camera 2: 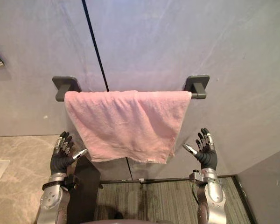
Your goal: Organize washtable
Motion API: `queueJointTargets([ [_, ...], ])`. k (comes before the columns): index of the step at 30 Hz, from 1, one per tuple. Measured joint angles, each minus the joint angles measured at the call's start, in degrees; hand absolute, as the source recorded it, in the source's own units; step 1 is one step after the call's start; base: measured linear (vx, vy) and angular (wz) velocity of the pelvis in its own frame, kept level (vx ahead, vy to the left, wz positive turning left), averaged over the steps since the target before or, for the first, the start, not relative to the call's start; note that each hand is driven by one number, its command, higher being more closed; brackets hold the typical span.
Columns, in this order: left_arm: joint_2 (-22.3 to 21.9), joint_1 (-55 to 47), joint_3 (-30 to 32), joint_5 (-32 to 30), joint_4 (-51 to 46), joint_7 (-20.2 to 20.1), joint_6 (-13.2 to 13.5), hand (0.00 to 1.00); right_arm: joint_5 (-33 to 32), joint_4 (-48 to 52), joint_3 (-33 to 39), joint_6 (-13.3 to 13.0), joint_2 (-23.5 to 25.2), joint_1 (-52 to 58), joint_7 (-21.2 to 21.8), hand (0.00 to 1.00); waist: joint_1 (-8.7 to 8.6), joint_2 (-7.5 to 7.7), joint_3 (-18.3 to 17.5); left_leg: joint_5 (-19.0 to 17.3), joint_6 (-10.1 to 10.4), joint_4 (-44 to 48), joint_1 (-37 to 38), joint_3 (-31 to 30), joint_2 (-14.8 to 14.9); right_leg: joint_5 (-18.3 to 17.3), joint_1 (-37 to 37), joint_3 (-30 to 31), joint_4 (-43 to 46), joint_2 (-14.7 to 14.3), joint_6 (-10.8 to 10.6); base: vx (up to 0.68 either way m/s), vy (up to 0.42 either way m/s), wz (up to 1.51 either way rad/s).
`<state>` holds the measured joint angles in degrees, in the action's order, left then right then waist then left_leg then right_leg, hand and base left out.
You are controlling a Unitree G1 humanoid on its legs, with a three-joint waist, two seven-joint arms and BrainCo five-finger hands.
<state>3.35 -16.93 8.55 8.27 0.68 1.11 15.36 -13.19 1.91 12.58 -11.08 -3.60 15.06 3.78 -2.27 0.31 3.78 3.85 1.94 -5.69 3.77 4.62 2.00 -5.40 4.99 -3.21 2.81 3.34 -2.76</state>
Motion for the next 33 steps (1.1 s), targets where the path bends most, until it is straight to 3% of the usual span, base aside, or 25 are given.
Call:
queueJointTargets([
  [5, 0.0, -1.7, -0.1, -2.3, 4.5, -1.2, -0.1, 0.00, 6.3, -4.1, -0.1, 0.2, -0.9, 3.0, 0.1, 0.00, 0.00, 0.03, -0.1, 0.0, 0.0, -0.2, 0.0, 0.1, 0.0, 0.0, -0.1, 0.0, 0.2, 0.0, -0.1, 0.00, 0.000, 0.00],
  [16, 2.1, -2.4, -0.1, -4.8, 19.8, -2.2, -1.6, 0.00, 14.4, -25.4, -2.0, 1.2, -3.3, 4.4, 0.0, 0.00, 0.10, -0.17, -0.6, -0.1, 0.0, 0.0, 0.5, 0.8, 0.2, -0.6, -0.2, 0.2, 1.2, 0.6, -0.1, 0.00, 0.000, 0.00],
  [33, 4.3, 0.1, -2.2, -7.5, 40.9, -2.2, -3.6, 0.00, 16.9, -46.3, -2.3, 3.0, -5.7, -0.6, -0.1, 0.00, 0.21, -0.76, -0.9, -0.4, 0.1, -0.2, 0.6, 0.9, 0.0, -0.8, -0.2, 0.4, 1.1, 0.5, -0.1, 0.00, -0.001, 0.00],
])
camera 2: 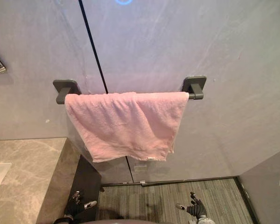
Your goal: Organize washtable
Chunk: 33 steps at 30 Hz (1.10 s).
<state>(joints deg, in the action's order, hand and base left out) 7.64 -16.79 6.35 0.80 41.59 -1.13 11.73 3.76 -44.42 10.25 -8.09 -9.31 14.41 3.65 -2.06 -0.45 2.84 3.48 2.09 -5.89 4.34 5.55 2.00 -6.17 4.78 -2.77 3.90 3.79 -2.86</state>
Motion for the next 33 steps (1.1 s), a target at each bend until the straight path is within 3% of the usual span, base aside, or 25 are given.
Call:
queueJointTargets([
  [6, 0.4, 0.6, 0.0, -1.5, 2.3, 0.0, 0.0, 0.00, 0.4, -2.1, 0.1, 0.7, -0.7, -1.5, -0.2, 0.00, 0.06, 0.61, 0.4, -0.4, 0.3, 0.0, 0.0, 0.1, -0.1, -0.4, -0.3, 0.4, 0.1, 0.0, 0.0, 0.00, 0.000, -0.02],
  [10, 0.3, 1.2, 0.0, -1.5, 2.3, 0.1, 0.0, 0.00, 0.4, -2.1, 0.0, 0.9, -0.8, -1.8, -0.6, 0.00, 1.10, 0.57, 0.6, -1.0, 0.0, 0.2, -1.9, 1.1, -0.1, -1.3, -3.2, 1.5, 1.4, -0.1, -0.3, 0.01, -0.003, -0.13],
  [13, 0.4, 2.7, 0.0, -1.4, 2.2, 0.3, 0.0, 0.00, 0.4, -2.0, -0.5, 1.3, -0.8, -2.9, -1.2, 0.00, 1.62, 1.35, 2.1, -1.2, 0.0, 0.8, -3.2, 1.4, -0.1, -2.5, -5.7, 1.7, 5.1, 0.2, -0.7, 0.06, -0.028, 0.00],
  [15, 0.9, 4.7, -0.5, -1.2, 1.6, 0.6, -0.1, 0.00, 0.4, -0.4, -1.8, 1.3, -0.1, -4.7, -1.4, 0.00, 1.82, 2.59, 4.0, -4.4, -0.3, 8.9, -8.8, 1.5, 0.5, -3.6, -9.4, 3.5, 10.8, 0.2, -1.6, 0.04, -0.013, 0.11],
  [18, 1.3, 7.7, -2.3, -1.2, -0.9, 1.2, -0.1, 0.00, 0.3, 1.3, -2.1, 1.2, 0.4, -4.8, -1.9, 0.00, 1.99, 2.67, 4.8, -5.9, -0.7, 15.7, -13.6, -1.0, 2.2, -4.9, -12.8, 7.9, 18.4, -1.0, -1.6, 0.02, 0.005, 0.51],
  [21, 1.5, 9.7, -2.4, -1.1, -4.1, 1.3, 0.0, 0.00, 0.3, 5.6, -2.4, 0.9, 0.9, -3.8, -2.2, 0.00, 2.68, 3.12, 4.9, -6.0, -0.9, 21.3, -18.8, -4.2, 2.5, -9.1, -14.8, 13.4, 37.1, 0.8, -3.7, -0.02, -0.160, 0.85],
  [24, 1.4, 9.9, -2.4, 0.0, -4.1, 1.6, -0.1, 0.00, 0.2, 8.0, -2.4, 0.5, 0.8, -4.2, -2.2, 0.00, 3.81, 4.30, 4.3, -5.9, -0.7, 26.6, -24.1, -4.4, 3.3, -8.5, -10.1, 19.0, 32.3, 3.3, -3.9, -0.17, -0.304, 0.46],
  [25, 1.4, 10.0, -2.2, 0.9, -4.0, 1.8, -0.1, 0.00, 0.2, 7.9, -2.4, 0.6, 0.5, -4.9, -2.3, 0.00, 4.50, 3.99, 4.6, -5.3, 0.5, 27.9, -25.8, -4.6, 4.0, -12.3, -7.6, 20.1, 26.9, 2.8, -4.9, -0.29, -0.381, 0.12],
  [26, -0.4, 9.2, -2.2, 1.5, -4.2, 2.6, -0.1, 0.00, 0.0, 7.7, -2.6, 0.7, -0.6, -6.0, -2.3, 0.00, 6.04, 2.16, 5.0, -3.6, 2.9, 27.1, -26.4, -5.1, 5.9, -14.5, -5.7, 18.8, 22.4, 1.3, -5.3, -0.32, -0.365, 0.02],
  [28, -1.7, 7.9, -3.2, 2.8, -4.7, 2.6, -0.1, 0.00, -0.4, 8.1, -3.4, 0.6, -1.2, -6.1, -2.3, 0.00, 6.06, 1.21, 5.1, -1.1, 4.4, 25.2, -26.7, -6.8, 7.5, -17.3, -4.7, 15.8, 19.8, 0.0, -3.3, -0.34, -0.363, 0.21],
  [29, -2.2, 7.2, -4.3, 3.5, -5.0, 2.5, -0.1, 0.00, -0.5, 8.2, -3.4, 0.6, -1.3, -6.0, -2.5, 0.00, 5.81, 0.69, 5.5, 1.9, 5.1, 22.7, -26.7, -8.3, 8.3, -19.0, -4.8, 13.4, 20.0, -1.7, -0.6, -0.45, -0.437, 0.92],
  [30, -3.4, 6.9, -5.0, 4.1, -5.1, 2.4, -0.1, 0.00, -0.9, 7.8, -3.3, 0.6, -1.8, -6.2, -3.0, 0.00, 4.88, -0.61, 6.6, 9.5, 5.8, 16.6, -25.7, -9.8, 9.5, -18.5, -5.1, 10.5, 20.5, -3.8, 1.0, -0.39, -0.335, 1.04],
  [31, -3.7, 6.7, -5.0, 4.3, -5.1, 2.3, -0.1, 0.00, -1.0, 7.6, -3.2, 0.6, -1.8, -6.2, -3.3, 0.00, 4.18, -0.07, 7.1, 10.8, 5.4, 14.7, -25.2, -9.5, 9.4, -18.1, -5.2, 8.5, 20.2, -3.7, 2.0, -0.37, -0.297, 1.13],
  [32, -4.1, 6.5, -5.0, 4.5, -5.2, 2.3, -0.3, 0.00, -1.0, 7.5, -2.8, 0.7, -1.1, -5.8, -3.8, 0.00, 4.11, 0.16, 7.8, 8.1, 5.8, 18.3, -24.9, -7.4, 9.0, -17.5, -5.3, 5.8, 20.6, -3.8, 3.6, -0.30, -0.243, 1.03],
  [33, -4.1, 6.0, -5.3, 4.6, -5.3, 2.3, -0.3, 0.00, -1.2, 7.6, -1.5, 0.7, -1.0, -5.3, -4.5, 0.00, 3.91, 0.87, 8.0, 1.5, 5.1, 26.4, -25.4, -4.3, 8.4, -16.9, -6.2, 3.6, 21.3, -3.4, 4.6, -0.28, -0.232, 0.96],
])
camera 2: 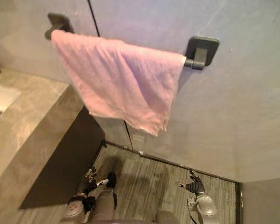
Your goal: Organize washtable
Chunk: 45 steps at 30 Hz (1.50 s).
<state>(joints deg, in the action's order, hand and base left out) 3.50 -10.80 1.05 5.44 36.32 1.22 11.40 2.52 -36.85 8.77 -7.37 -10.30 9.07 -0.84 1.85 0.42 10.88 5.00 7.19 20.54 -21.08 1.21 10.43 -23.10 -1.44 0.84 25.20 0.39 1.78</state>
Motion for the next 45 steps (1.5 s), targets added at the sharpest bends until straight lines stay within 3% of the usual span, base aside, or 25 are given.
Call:
queueJointTargets([
  [3, 0.2, -0.8, -0.4, 0.2, -2.9, -0.1, -0.4, 0.00, -0.9, 0.1, 0.3, 0.0, 0.1, 0.0, -0.3, 0.00, -0.72, 0.10, -0.1, -8.3, -1.5, 11.5, 0.7, 4.9, -0.3, 1.3, -1.4, -4.1, 0.5, 1.4, 1.3, -0.25, -0.154, 0.74],
  [5, 0.1, -0.5, -0.8, 0.5, -4.0, -0.5, -0.4, 0.00, -1.4, 0.0, 0.4, 0.0, 0.3, 0.9, -0.3, 0.00, -1.35, -0.91, -0.9, -14.8, -1.9, 17.8, 5.3, 8.2, 1.4, 2.1, -1.6, -7.6, -0.2, 1.9, 1.4, -0.20, -0.049, 0.91],
  [7, 0.2, 0.4, -0.8, 0.5, -3.0, -1.2, -0.4, 0.00, -1.5, -1.5, 1.1, 0.1, 0.9, 1.0, -0.3, 0.00, -2.48, -1.61, -2.2, -17.6, -1.7, 10.3, 11.4, 10.3, 1.2, 2.8, -1.6, -10.7, -0.8, 2.7, 0.5, -0.11, 0.039, 1.01],
  [8, 0.2, 1.2, -1.0, 0.5, -2.1, -1.2, -0.6, 0.00, -1.6, -3.0, 2.2, 0.2, 1.2, 0.7, -0.3, 0.00, -3.80, -2.76, -3.0, -17.3, -1.6, 2.6, 13.7, 10.4, 0.0, 4.0, -1.6, -12.7, -2.3, 2.9, -0.2, -0.11, 0.094, 0.97],
  [9, 0.7, 1.7, -1.0, 0.4, -1.5, -1.2, -1.0, 0.00, -1.8, -4.8, 2.7, 0.4, 1.6, -0.4, -0.3, 0.00, -4.33, -2.38, -3.6, -14.9, -0.3, -4.9, 15.7, 10.5, -1.3, 5.8, -1.4, -13.6, -4.9, 3.1, -0.7, -0.13, 0.110, 0.78],
  [10, 1.8, 1.9, -1.4, 0.4, -0.7, -1.2, -1.2, 0.00, -1.9, -5.6, 2.7, 0.5, 2.2, -0.9, -0.2, 0.00, -4.09, -1.71, -4.1, -10.6, -0.6, -11.3, 17.8, 10.6, -2.7, 8.6, -0.4, -13.9, -8.7, 3.3, -1.0, -0.10, 0.090, 0.31],
  [13, 2.8, 1.7, -1.6, -0.4, 1.4, -1.2, -1.5, 0.00, -2.2, -7.4, 4.7, 0.3, 2.6, -1.0, -0.4, 0.00, -4.17, -1.85, -4.7, -7.2, -1.6, -17.2, 20.8, 10.8, -4.1, 11.8, 2.0, -13.8, -13.5, 3.4, -2.0, -0.09, 0.079, 0.01],
  [22, 3.7, -0.9, -1.3, -1.3, 3.7, -1.3, -1.6, 0.00, -2.1, -9.7, 4.1, 0.5, 3.1, -0.8, -0.3, 0.00, -4.22, -2.00, -5.4, -3.8, -3.9, -22.1, 23.0, 12.1, -6.5, 16.2, 3.1, -12.0, -18.0, 4.1, -3.7, -0.12, 0.081, -0.08],
  [26, 3.7, -1.4, -0.6, 0.4, 2.1, -1.2, -1.5, 0.00, -2.1, -9.8, 4.2, 0.7, 2.8, -1.0, -0.5, 0.00, -4.21, -2.07, -5.1, -2.5, -4.7, -18.7, 16.5, 7.0, -8.1, 15.9, 0.6, -18.5, -15.9, 6.1, -4.4, -0.11, 0.049, 0.86],
  [27, 3.7, -1.4, -0.5, 0.8, -0.1, -1.2, -1.5, 0.00, -2.1, -10.1, 4.6, 0.9, 2.4, -1.4, -0.5, 0.00, -4.25, -1.99, -4.9, 0.8, -4.4, -18.4, 12.7, 4.6, -9.2, 15.7, -0.8, -23.7, -14.4, 8.3, -4.5, -0.09, 0.049, 1.68],
  [28, 3.7, -1.3, -0.6, 1.0, -1.1, -1.2, -1.5, 0.00, -2.1, -10.4, 4.9, 1.0, 2.1, -1.7, -0.5, 0.00, -4.24, -1.70, -4.4, 1.4, -4.0, -18.4, 11.9, 4.9, -9.7, 15.8, -0.7, -25.5, -14.4, 9.4, -4.5, -0.10, 0.090, 1.72],
  [30, 3.6, -1.6, -0.3, 1.2, -2.5, -1.1, -1.6, 0.00, -2.0, -12.2, 5.8, 1.4, 0.8, -3.3, -1.6, 0.00, -4.09, -1.10, -2.8, -2.9, -7.2, -12.1, 10.8, 15.0, -7.0, 15.9, 0.9, -31.9, -13.6, 12.3, -4.5, -0.03, 0.137, 1.58],
  [32, 3.5, -2.1, -0.3, 1.2, -2.7, -1.1, -1.7, 0.00, -2.0, -12.1, 6.2, 1.3, -0.3, -3.7, -2.1, 0.00, -4.47, -1.00, -2.6, -4.7, -7.3, -9.1, 11.7, 24.1, -2.6, 16.5, 2.8, -36.8, -12.6, 15.4, -5.6, 0.02, 0.161, 1.53],
  [33, 3.3, -2.2, -0.3, 1.2, -3.8, -1.1, -1.6, 0.00, -2.0, -12.0, 6.2, 1.2, -2.0, -3.7, -2.3, 0.00, -4.37, -2.25, -2.7, -4.4, -7.1, -10.3, 13.3, 29.4, 0.9, 17.0, 3.6, -39.3, -12.5, 16.3, -6.7, 0.03, 0.237, 1.30],
  [34, 3.3, -1.7, 0.1, 1.2, -4.1, -1.1, -1.6, 0.00, -1.9, -12.6, 7.1, 1.3, -2.8, -4.4, -2.5, 0.00, -4.10, -2.71, -2.6, -4.7, -5.1, -11.6, 13.6, 32.4, 1.6, 17.1, 3.8, -40.9, -12.1, 18.0, -8.7, 0.03, 0.270, 1.12],
  [35, 3.3, -1.4, 0.8, 1.2, -4.3, -1.1, -1.7, 0.00, -1.9, -13.1, 7.5, 1.4, -2.8, -5.2, -2.7, 0.00, -3.82, -2.60, -2.4, -4.7, -5.6, -11.9, 13.5, 33.5, 0.7, 18.1, 3.9, -42.0, -12.2, 19.1, -9.2, 0.02, 0.316, 0.82],
  [36, 3.8, -1.4, 1.9, 1.2, -4.2, -1.0, -1.7, 0.00, -1.9, -13.3, 7.9, 1.4, -1.7, -6.3, -2.8, 0.00, -3.96, -1.22, -1.9, -5.4, -6.8, -11.9, 13.1, 32.6, -1.8, 19.1, 4.8, -44.1, -13.1, 20.8, -10.0, 0.00, 0.253, 0.53],
  [37, 4.1, -1.4, 2.0, 1.2, -4.2, -0.9, -1.9, 0.00, -1.9, -13.3, 7.9, 1.4, -0.9, -6.4, -2.7, 0.00, -3.96, -0.81, -1.8, -5.6, -7.1, -11.3, 12.8, 31.5, -2.8, 19.9, 5.6, -45.0, -13.8, 21.5, -10.1, 0.03, 0.354, 0.96],
  [38, 5.1, -1.3, 1.9, 1.2, -4.1, -0.9, -2.1, 0.00, -1.8, -13.4, 7.9, 1.6, 0.7, -5.8, -2.7, 0.00, -4.11, -0.47, -1.9, -7.0, -8.8, -9.0, 11.1, 28.8, -4.4, 21.2, 7.5, -46.6, -15.4, 22.0, -8.7, 0.04, 0.278, 0.91],
  [39, 5.2, -1.3, 1.9, 1.2, -4.1, -1.1, -2.1, 0.00, -1.8, -13.4, 7.9, 1.8, 1.1, -5.6, -2.6, 0.00, -4.08, -0.46, -1.9, -8.2, -9.3, -7.2, 10.2, 28.1, -4.6, 21.7, 8.2, -46.7, -15.7, 22.2, -8.8, 0.07, 0.324, 0.97],
  [40, 5.2, -1.4, 2.4, 1.2, -4.0, -1.1, -2.1, 0.00, -1.8, -13.6, 7.6, 2.0, 1.3, -5.7, -2.6, 0.00, -3.57, -0.45, -1.9, -11.5, -10.0, -2.2, 7.7, 26.7, -4.4, 22.9, 8.9, -47.6, -15.6, 22.9, -10.5, 0.05, 0.245, 0.59],
  [42, 4.3, -1.6, 3.1, 1.1, -2.5, -1.1, -2.2, 0.00, -1.8, -14.0, 7.5, 2.4, 0.9, -5.9, -2.3, 0.00, -2.31, -1.55, -1.7, -17.5, -10.7, 5.4, 4.8, 24.4, -3.9, 23.1, 9.4, -48.8, -11.0, 25.0, -11.1, 0.04, 0.295, 0.45],
  [43, 4.3, -1.9, 3.1, 1.1, -2.2, -1.2, -2.2, 0.00, -1.8, -14.1, 7.3, 2.6, 0.8, -5.9, -2.2, 0.00, -1.93, -1.52, -1.7, -18.6, -11.0, 6.2, 4.9, 23.6, -4.6, 23.0, 8.9, -47.9, -7.8, 26.5, -10.8, 0.05, 0.338, 0.47],
  [44, 4.3, -2.4, 3.1, 1.1, -2.0, -1.1, -2.3, 0.00, -1.8, -14.1, 6.7, 2.9, 0.9, -5.6, -1.8, 0.00, -1.45, -1.39, -1.7, -19.8, -11.9, 6.4, 5.5, 22.3, -6.3, 23.0, 6.3, -42.7, -0.3, 29.3, -4.8, 0.06, 0.328, 0.76],
  [45, 4.5, -2.4, 3.0, 1.1, -2.1, -1.1, -2.3, 0.00, -1.8, -14.1, 5.7, 3.0, 1.1, -5.1, -1.6, 0.00, -1.86, -1.26, -1.7, -19.9, -12.4, 5.5, 5.8, 19.8, -8.1, 18.8, 2.2, -32.1, 6.5, 28.4, -1.4, 0.09, 0.292, 0.98],
])
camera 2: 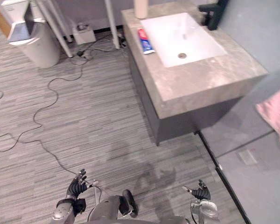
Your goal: Organize washtable
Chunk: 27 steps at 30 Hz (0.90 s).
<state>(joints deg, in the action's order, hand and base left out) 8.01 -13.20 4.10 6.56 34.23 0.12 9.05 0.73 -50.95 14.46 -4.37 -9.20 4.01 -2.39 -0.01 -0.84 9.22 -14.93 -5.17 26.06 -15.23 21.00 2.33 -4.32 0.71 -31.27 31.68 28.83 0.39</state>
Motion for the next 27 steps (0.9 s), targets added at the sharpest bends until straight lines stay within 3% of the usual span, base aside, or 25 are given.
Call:
queueJointTargets([
  [1, 0.2, 0.2, 0.0, 0.0, 0.0, 0.0, 0.0, 0.00, 0.0, 0.0, -0.5, 0.0, 0.3, 0.3, 0.1, 0.00, -0.55, 0.20, 0.0, 0.0, 0.0, -0.8, 0.2, -1.7, -1.2, -2.8, -1.9, 5.3, 2.9, -2.1, -0.6, 0.14, 0.216, 1.29],
  [2, 0.4, 0.2, 0.0, 0.0, 0.0, 0.0, -0.1, 0.00, -0.2, 0.0, -1.5, 0.1, 0.7, 0.6, 0.2, 0.00, -1.17, 0.79, 0.2, 0.9, -1.5, -3.5, 1.6, -4.8, -3.7, -7.8, -4.9, 12.8, 7.5, -6.4, -2.2, 0.19, 0.161, 1.33],
  [3, 0.5, 0.2, 0.1, -0.1, 0.0, 0.0, -0.2, 0.00, -0.2, 0.1, -2.1, 0.2, 1.3, 1.3, 0.3, 0.00, -1.53, 1.71, 0.8, 1.4, -2.0, -6.2, 4.5, -6.3, -5.7, -11.1, -7.1, 16.5, 10.2, -9.8, -2.4, 0.20, 0.144, 1.21],
  [5, 0.4, -0.7, 0.0, 0.0, 0.1, 0.0, -0.3, 0.00, -0.4, 0.2, -3.7, 0.3, 1.5, 1.7, 0.3, 0.00, -1.37, 2.18, 1.0, 1.5, -2.1, -8.4, 7.7, -7.4, -7.3, -13.4, -9.7, 17.0, 10.4, -13.4, -2.6, 0.26, 0.094, 0.67],
  [6, 0.3, -1.2, 0.0, 0.0, 0.2, 0.1, -0.6, 0.00, -0.5, 0.6, -4.7, 0.2, 1.5, 1.5, 0.3, 0.00, -1.24, 1.94, 1.2, 1.4, -2.1, -9.6, 9.8, -8.6, -8.0, -13.8, -13.5, 15.8, 8.9, -16.4, -2.6, 0.29, 0.086, 0.46],
  [9, -0.1, 0.1, -0.2, 0.0, 1.3, 0.3, -1.0, 0.00, -1.2, 0.6, -5.6, -0.1, 1.5, 1.5, 0.3, 0.00, -1.92, 0.90, 2.2, 0.5, -2.0, -10.9, 12.5, -12.2, -8.1, -13.3, -19.0, 13.8, 3.0, -20.6, -2.5, 0.26, 0.045, 0.67],
  [10, -0.1, 0.8, -0.2, 0.0, 1.8, 0.3, -1.1, 0.00, -1.2, 0.7, -6.0, -0.1, 1.7, 2.1, 0.2, 0.00, -2.32, 0.91, 2.3, 0.4, -1.7, -12.8, 14.7, -14.7, -8.3, -10.9, -21.0, 14.0, -3.4, -22.5, -2.5, 0.37, 0.018, 0.76],
  [12, 0.2, 1.2, -0.4, 0.0, 1.9, 0.3, -1.0, 0.00, -1.3, 0.8, -5.9, -0.1, 2.2, 3.6, 0.1, 0.00, -2.59, 1.56, 2.2, 0.3, -1.4, -14.4, 17.1, -17.8, -9.0, -6.8, -21.6, 14.9, -9.3, -23.3, -2.0, 0.47, -0.035, 0.96],
  [14, 0.2, 1.5, -1.4, -0.3, 1.9, 0.3, -1.1, 0.00, -1.4, 2.0, -5.9, -0.1, 2.4, 5.3, 0.1, 0.00, -2.96, 2.31, 1.5, -1.6, 1.9, -13.5, 19.8, -19.4, -8.8, -4.1, -21.7, 15.2, -8.4, -23.6, 0.5, 0.68, -0.119, 0.94],
  [15, 0.0, 1.5, -1.4, -0.5, 1.8, 0.1, -1.1, 0.00, -1.4, 4.2, -6.1, -0.1, 2.9, 6.5, 0.2, 0.00, -3.19, 2.29, 1.5, -2.5, 3.6, -8.3, 19.3, -18.6, -8.4, -1.9, -20.1, 14.4, -8.5, -23.8, 2.5, 0.75, -0.127, 0.81],
  [17, -1.9, 1.3, -0.7, -0.5, 0.8, 0.1, -1.4, 0.00, -1.4, 8.0, -6.7, -0.1, 3.1, 6.8, 0.2, 0.00, -3.62, 0.39, 1.9, -2.7, 6.8, 9.4, 14.0, -12.8, -4.4, -1.1, -15.9, 14.1, -8.6, -25.8, 3.3, 0.63, -0.055, 0.23],
  [18, -3.1, 0.0, -0.2, -0.5, -1.1, -0.1, -1.4, 0.00, -1.4, 11.4, -8.4, -0.5, 3.2, 6.7, 0.2, 0.00, -3.11, -0.41, 1.9, 4.2, 8.7, 21.9, 9.9, -8.9, -0.7, -1.9, -12.6, 16.0, -10.9, -27.1, 4.0, 0.55, 0.013, -0.63],
  [19, -3.7, -0.3, 0.1, -0.5, -1.7, -0.1, -1.4, 0.00, -1.5, 12.6, -8.9, -0.8, 3.4, 6.7, 0.2, 0.00, -2.38, -0.33, 2.0, 7.5, 8.6, 26.7, 8.0, -7.8, 1.2, -2.2, -10.7, 17.5, -11.9, -27.5, 3.9, 0.65, 0.033, -1.00],
  [20, -4.3, -0.3, 0.0, -0.5, -2.5, -0.2, -1.3, 0.00, -1.8, 14.0, -8.8, -1.2, 3.9, 6.6, 0.2, 0.00, -1.78, -0.41, 2.2, 5.8, 7.0, 33.2, 5.6, -5.6, 4.3, -2.2, -7.1, 19.4, -14.0, -28.1, 3.9, 0.55, 0.018, -0.90],
  [21, -4.7, 0.0, 0.0, -0.5, -3.6, -0.2, -1.3, 0.00, -2.1, 14.5, -8.7, -1.4, 4.3, 6.6, 0.2, 0.00, -1.70, -0.05, 2.4, 3.9, 6.8, 35.3, 4.0, -5.1, 6.8, -2.3, -3.9, 21.2, -15.3, -27.9, 4.0, 0.52, 0.029, -0.77],
  [23, -4.7, 0.4, 0.1, -0.5, -5.0, -0.2, -0.9, 0.00, -2.4, 14.6, -8.6, -1.4, 5.0, 7.0, 0.2, 0.00, -1.06, 0.89, 2.7, 2.1, 7.0, 32.1, 1.7, -5.4, 8.7, -4.1, -0.3, 24.8, -17.0, -26.9, 3.4, 0.45, 0.109, -0.80],
  [24, -4.7, 0.8, 0.1, -0.5, -5.1, -0.2, -0.9, 0.00, -2.4, 14.6, -8.4, -1.4, 4.9, 7.2, 0.2, 0.00, -0.51, 0.76, 2.7, 0.8, 7.1, 27.8, 0.1, -5.7, 9.4, -6.3, 0.9, 27.3, -17.4, -26.0, 1.4, 0.42, 0.181, -0.89],
  [25, -4.8, 0.8, 0.1, -0.6, -5.1, -0.2, -0.9, 0.00, -2.4, 14.6, -8.1, -1.3, 4.9, 7.2, 0.1, 0.00, -0.54, 0.16, 2.9, 0.5, 7.1, 25.3, -1.0, -6.5, 9.7, -7.1, 1.5, 28.0, -17.3, -25.9, 0.7, 0.39, 0.250, -0.73],
  [26, -5.0, 0.7, 0.1, -0.7, -5.1, -0.2, -0.9, 0.00, -2.4, 14.7, -7.4, -1.3, 5.0, 7.3, 0.1, 0.00, -0.54, -0.18, 3.1, 0.2, 6.8, 18.6, -2.6, -8.1, 9.3, -8.6, 2.1, 29.4, -16.7, -24.8, -0.8, 0.37, 0.324, -0.62],
  [27, -5.4, 0.8, 0.1, -0.7, -5.1, -0.2, -0.9, 0.00, -2.4, 14.8, -7.4, -1.3, 4.9, 8.2, 0.2, 0.00, 0.07, -0.10, 3.2, 1.1, 7.9, 8.8, -3.2, -11.0, 7.5, -11.0, 2.1, 31.6, -14.7, -23.4, -2.9, 0.44, 0.443, -0.75],
])
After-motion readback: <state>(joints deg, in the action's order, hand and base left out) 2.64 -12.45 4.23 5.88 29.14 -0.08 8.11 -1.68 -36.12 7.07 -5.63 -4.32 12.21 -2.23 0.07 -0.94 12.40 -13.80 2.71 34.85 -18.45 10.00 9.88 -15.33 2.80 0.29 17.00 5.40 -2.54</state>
